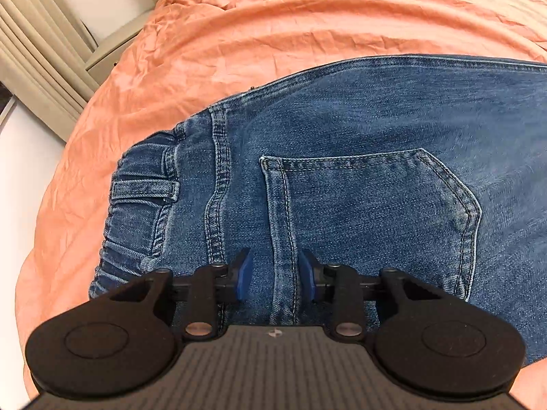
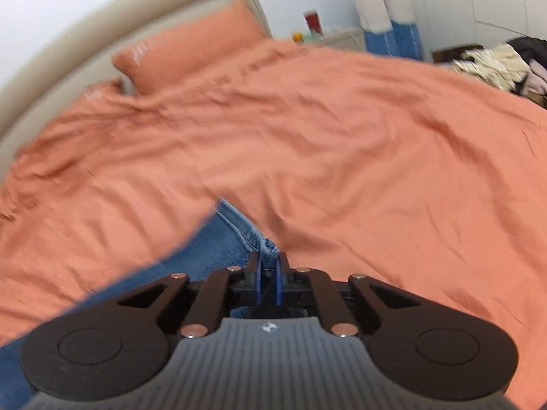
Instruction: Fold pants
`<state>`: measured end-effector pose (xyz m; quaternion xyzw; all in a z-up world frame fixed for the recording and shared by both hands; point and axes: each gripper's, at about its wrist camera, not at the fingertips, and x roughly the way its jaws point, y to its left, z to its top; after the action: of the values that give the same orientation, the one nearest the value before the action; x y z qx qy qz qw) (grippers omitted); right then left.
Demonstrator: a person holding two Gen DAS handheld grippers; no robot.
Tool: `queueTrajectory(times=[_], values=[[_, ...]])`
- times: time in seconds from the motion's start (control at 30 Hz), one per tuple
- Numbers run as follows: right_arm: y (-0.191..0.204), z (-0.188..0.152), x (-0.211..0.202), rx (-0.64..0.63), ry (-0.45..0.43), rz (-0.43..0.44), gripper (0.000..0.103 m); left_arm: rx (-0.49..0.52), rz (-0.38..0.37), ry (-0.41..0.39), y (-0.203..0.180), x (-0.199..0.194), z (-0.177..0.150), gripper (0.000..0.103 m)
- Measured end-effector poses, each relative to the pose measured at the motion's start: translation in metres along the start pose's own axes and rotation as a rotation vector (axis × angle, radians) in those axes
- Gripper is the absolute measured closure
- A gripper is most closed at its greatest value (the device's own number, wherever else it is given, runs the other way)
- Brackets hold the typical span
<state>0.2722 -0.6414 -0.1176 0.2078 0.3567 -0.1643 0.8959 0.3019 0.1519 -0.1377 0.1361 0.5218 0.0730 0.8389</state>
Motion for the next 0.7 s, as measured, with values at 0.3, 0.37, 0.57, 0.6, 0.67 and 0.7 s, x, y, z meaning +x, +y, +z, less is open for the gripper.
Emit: queueTrajectory(times=[0.3, 0.37, 0.57, 0.6, 0.67, 0.7], values=[[-0.02, -0.021, 0.016, 0.051, 0.046, -0.045, 0.08, 0.043, 0.039, -0.026, -0.007, -0.015, 0.008, 0.064], [-0.012, -0.018, 0.006, -0.03, 0.017, -0.062, 0.068, 0.03, 0.02, -0.065, -0.007, -0.027, 0.012, 0.064], [0.029, -0.027, -0.015, -0.194, 0.015, 0.046, 0.068, 0.044, -0.143, -0.133, -0.035, -0.049, 0.032, 0.064], [0.034, -0.032, -0.015, -0.189, 0.034, 0.059, 0.067, 0.065, -0.164, -0.146, -0.043, -0.05, 0.034, 0.064], [0.036, -0.043, -0.014, -0.154, 0.064, 0.091, 0.061, 0.114, -0.214, -0.178, -0.066, -0.053, 0.04, 0.064], [0.036, -0.049, -0.013, -0.128, 0.078, 0.105, 0.058, 0.136, -0.241, -0.189, -0.078, -0.052, 0.045, 0.064]])
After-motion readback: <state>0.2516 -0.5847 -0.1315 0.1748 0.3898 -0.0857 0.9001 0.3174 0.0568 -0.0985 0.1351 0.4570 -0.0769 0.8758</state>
